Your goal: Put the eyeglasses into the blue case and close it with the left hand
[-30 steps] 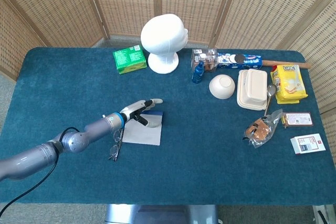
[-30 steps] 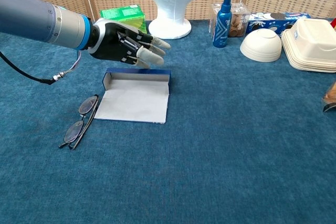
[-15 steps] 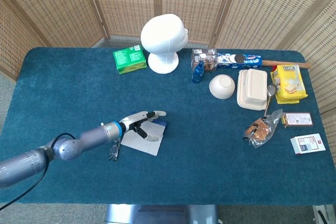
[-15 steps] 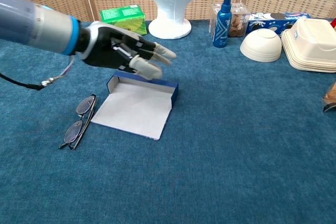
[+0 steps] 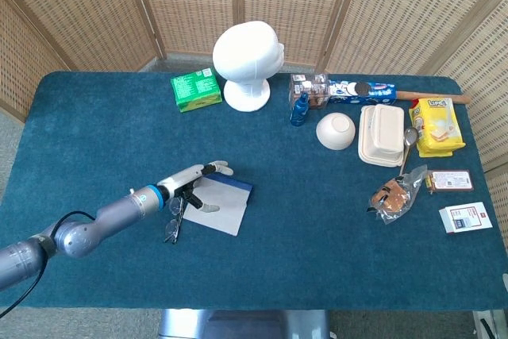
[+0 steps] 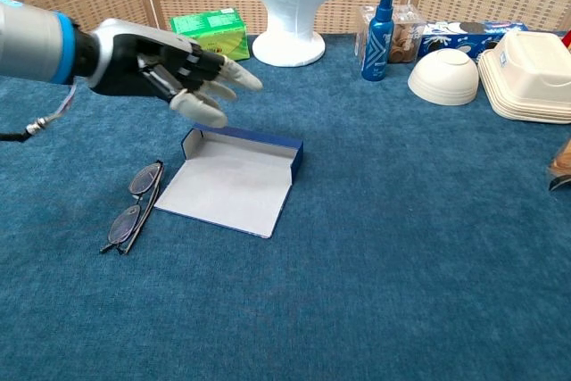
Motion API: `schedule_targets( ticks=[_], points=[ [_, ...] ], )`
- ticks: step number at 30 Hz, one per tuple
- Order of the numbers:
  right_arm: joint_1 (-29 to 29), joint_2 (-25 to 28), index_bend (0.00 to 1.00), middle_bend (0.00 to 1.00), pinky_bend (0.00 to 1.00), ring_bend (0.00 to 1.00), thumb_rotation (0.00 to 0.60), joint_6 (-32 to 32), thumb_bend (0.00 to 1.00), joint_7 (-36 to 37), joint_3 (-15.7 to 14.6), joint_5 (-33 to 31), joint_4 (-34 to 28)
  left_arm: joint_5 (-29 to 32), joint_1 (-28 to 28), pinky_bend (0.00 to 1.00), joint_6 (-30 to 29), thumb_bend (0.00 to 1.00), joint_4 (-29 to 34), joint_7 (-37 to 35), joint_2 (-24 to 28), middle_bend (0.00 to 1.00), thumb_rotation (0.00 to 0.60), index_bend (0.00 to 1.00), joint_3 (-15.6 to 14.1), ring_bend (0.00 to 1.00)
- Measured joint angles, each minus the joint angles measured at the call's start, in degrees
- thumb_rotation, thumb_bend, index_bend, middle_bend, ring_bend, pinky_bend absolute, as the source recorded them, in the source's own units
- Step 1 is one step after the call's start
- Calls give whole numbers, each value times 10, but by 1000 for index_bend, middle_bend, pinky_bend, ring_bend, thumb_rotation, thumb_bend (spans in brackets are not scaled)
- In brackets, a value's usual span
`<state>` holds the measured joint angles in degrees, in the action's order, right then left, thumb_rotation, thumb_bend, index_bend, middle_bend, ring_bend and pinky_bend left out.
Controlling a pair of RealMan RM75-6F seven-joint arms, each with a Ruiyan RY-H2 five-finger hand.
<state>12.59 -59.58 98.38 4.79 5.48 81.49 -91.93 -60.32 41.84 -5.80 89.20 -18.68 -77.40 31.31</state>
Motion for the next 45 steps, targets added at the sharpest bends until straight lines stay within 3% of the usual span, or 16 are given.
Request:
schedule_targets(
  ticks=[6,15,25,31,45],
  points=[
    [-10,-4,0,103,150,0,525,-11,220,-8,1,5,-2,-117,-42,0,-94,228,39,66,23,17,600,267,-25,0],
    [-28,-16,0,102,152,0,523,-33,217,-19,1,9,-1,-298,-78,0,-244,237,50,111,43,23,600,309,-115,0],
    [-34,-24,0,101,154,0,524,-34,217,-27,0,12,-1,-513,-69,0,-439,245,-73,91,30,25,600,340,-261,0],
    [-32,-23,0,101,154,0,526,-29,216,-31,-1,13,-5,-536,-60,0,-488,247,-135,117,13,19,600,288,-306,0],
    [-24,-19,0,101,156,0,528,-14,216,-37,-2,11,-14,-520,-20,0,-497,246,-213,152,-39,9,600,243,-332,0]
  ],
)
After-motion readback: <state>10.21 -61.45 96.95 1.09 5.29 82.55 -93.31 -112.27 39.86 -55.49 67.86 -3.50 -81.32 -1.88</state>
